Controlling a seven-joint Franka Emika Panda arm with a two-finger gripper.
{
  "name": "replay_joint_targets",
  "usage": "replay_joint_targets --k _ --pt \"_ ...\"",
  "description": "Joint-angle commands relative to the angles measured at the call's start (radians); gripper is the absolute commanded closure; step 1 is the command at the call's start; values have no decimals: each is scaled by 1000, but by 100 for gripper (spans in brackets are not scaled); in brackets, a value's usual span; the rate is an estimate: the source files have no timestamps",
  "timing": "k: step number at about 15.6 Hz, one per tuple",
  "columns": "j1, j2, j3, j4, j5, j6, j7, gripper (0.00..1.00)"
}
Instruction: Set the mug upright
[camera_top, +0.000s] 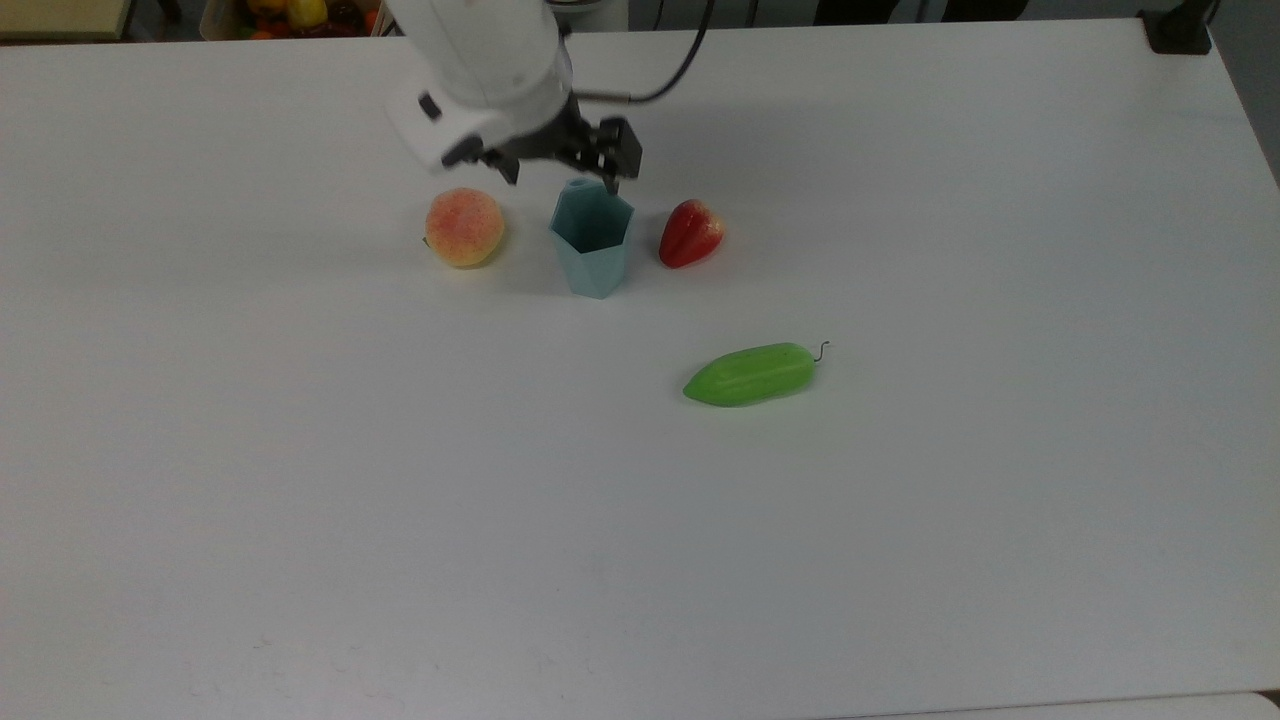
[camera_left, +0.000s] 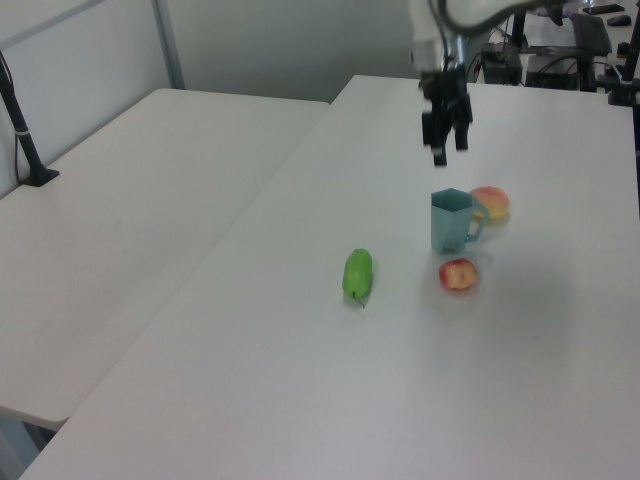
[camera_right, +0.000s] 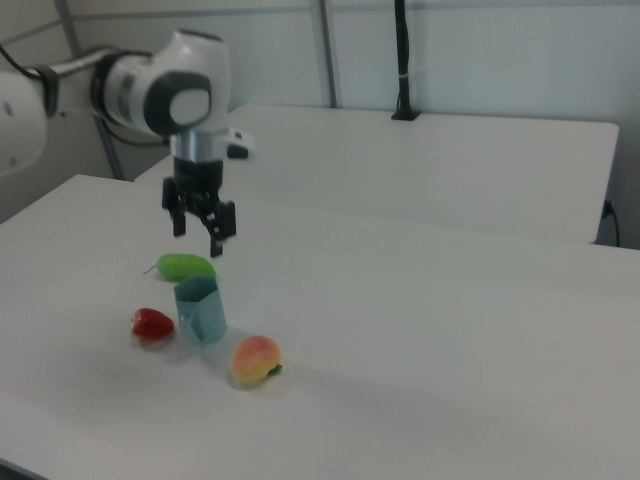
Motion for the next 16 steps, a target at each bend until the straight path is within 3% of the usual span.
replay_joint_targets --k 1,5,10,13,16 --pt "-7 -195 -15 -20 -8 -61 19 0" --pt "-43 -301 -21 10 9 -138 24 0" --pt "-126 -354 21 -11 -1 -167 -28 0" --pt "-128 -354 21 -31 -9 -88 -163 0" --pt "-125 -348 24 -69 -38 60 -176 0"
